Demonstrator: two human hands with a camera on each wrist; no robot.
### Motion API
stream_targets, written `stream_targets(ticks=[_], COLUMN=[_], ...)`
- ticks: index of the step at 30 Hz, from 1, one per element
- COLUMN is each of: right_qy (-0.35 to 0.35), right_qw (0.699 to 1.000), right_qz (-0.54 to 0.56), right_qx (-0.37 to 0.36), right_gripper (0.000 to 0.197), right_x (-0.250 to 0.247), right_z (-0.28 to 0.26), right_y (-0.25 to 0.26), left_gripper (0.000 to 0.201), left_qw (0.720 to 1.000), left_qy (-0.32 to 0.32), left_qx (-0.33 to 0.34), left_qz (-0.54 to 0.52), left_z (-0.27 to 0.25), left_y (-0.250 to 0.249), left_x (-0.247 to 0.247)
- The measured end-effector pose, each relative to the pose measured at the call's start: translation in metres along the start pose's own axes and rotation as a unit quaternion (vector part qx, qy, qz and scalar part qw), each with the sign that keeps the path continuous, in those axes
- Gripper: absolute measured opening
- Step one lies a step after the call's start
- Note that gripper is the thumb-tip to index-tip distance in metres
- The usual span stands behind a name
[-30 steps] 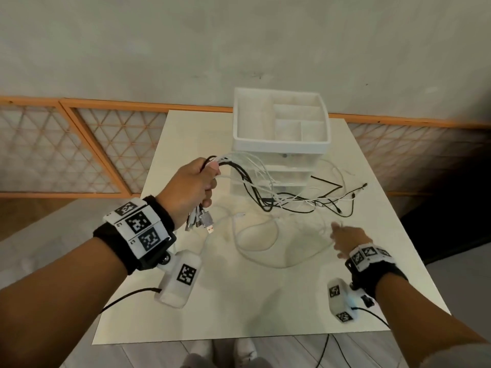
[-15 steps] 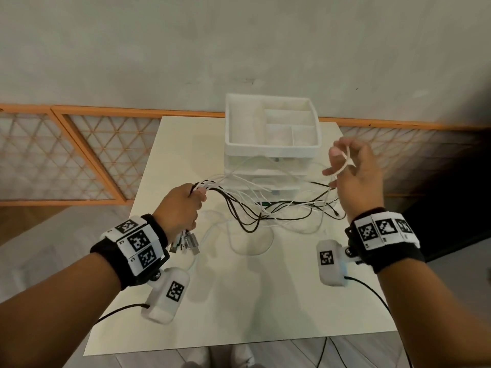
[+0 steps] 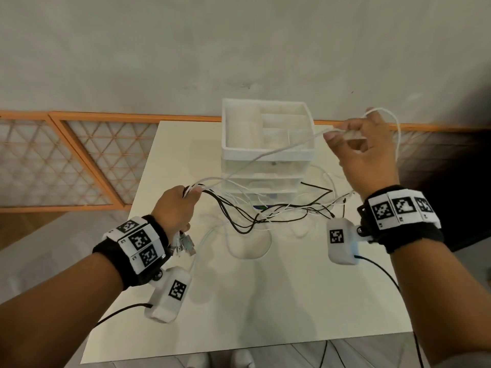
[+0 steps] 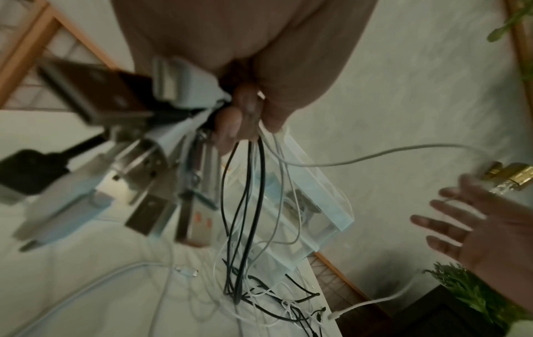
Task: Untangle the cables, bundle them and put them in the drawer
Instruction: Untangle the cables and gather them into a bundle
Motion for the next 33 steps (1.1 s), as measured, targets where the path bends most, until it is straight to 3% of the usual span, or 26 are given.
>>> stream_targets(ticks=[3, 8, 11, 13, 16, 17, 19, 21, 23, 25, 27, 29, 31, 32, 33], right_qy=[0.081, 0.112, 0.158, 0.246, 0.392, 0.398, 0.354, 0.308, 0.297, 0.318, 0.317, 0.385, 0.449, 0.43, 0.378], right_qw=[0.995, 0.989, 0.98, 0.958, 0.888, 0.883, 0.913, 0.942, 0.947, 0.943, 0.947, 0.911, 0.855, 0.853, 0.869], right_qz=[-0.017, -0.092, -0.123, -0.139, -0.174, -0.18, -0.148, -0.054, 0.05, 0.052, -0.017, -0.111, -0.147, -0.173, -0.218], right_qx=[0.047, -0.031, -0.017, 0.044, 0.165, 0.171, 0.142, 0.121, 0.115, 0.081, 0.045, 0.096, 0.213, 0.242, 0.232], right_gripper=[0.02, 0.03, 0.029, 0.037, 0.065, 0.067, 0.065, 0.072, 0.084, 0.073, 0.033, 0.012, 0.013, 0.013, 0.011], right_x=[-0.001, -0.001, 0.01, 0.02, 0.03, 0.033, 0.038, 0.046, 0.059, 0.078, 0.092, 0.089, 0.073, 0.062, 0.054], right_z=[0.002, -0.004, -0.032, -0.06, -0.096, -0.099, -0.091, -0.078, -0.068, -0.07, -0.074, -0.073, -0.069, -0.066, -0.061], right_y=[-0.022, -0.039, -0.054, -0.071, -0.089, -0.085, -0.062, -0.025, 0.02, 0.045, 0.041, 0.017, -0.013, -0.025, -0.037], left_gripper=[0.052, 0.041, 0.036, 0.032, 0.03, 0.031, 0.036, 0.039, 0.039, 0.037, 0.033, 0.029, 0.023, 0.019, 0.018], left_qw=[0.998, 0.992, 0.99, 0.989, 0.988, 0.989, 0.988, 0.984, 0.971, 0.949, 0.93, 0.925, 0.933, 0.937, 0.938], left_qy=[0.039, 0.074, 0.07, 0.075, 0.08, 0.078, 0.076, 0.086, 0.11, 0.135, 0.157, 0.171, 0.183, 0.187, 0.188], left_qx=[-0.014, 0.01, 0.041, 0.058, 0.092, 0.106, 0.13, 0.158, 0.2, 0.252, 0.287, 0.291, 0.261, 0.237, 0.21], left_qz=[-0.049, -0.105, -0.113, -0.116, -0.091, -0.074, -0.042, 0.002, 0.067, 0.131, 0.169, 0.175, 0.166, 0.175, 0.205], left_z=[-0.006, -0.007, -0.006, -0.007, -0.01, -0.011, -0.015, -0.02, -0.032, -0.047, -0.06, -0.066, -0.066, -0.062, -0.058], left_y=[-0.005, -0.01, -0.01, -0.012, -0.018, -0.02, -0.025, -0.03, -0.039, -0.05, -0.057, -0.057, -0.051, -0.047, -0.04], left_x=[0.002, 0.004, 0.001, -0.001, -0.005, -0.005, -0.003, 0.003, 0.011, 0.017, 0.016, 0.006, -0.01, -0.016, -0.02])
Point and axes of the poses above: each hand's wrist, its own z-axis towards the middle knuckle, its own x-axis out of the palm, y = z × x, the point moved 1 cm from there along z, towards the middle knuckle, and after that the axes turned 12 degrees about -x, right-handed, at the moved point
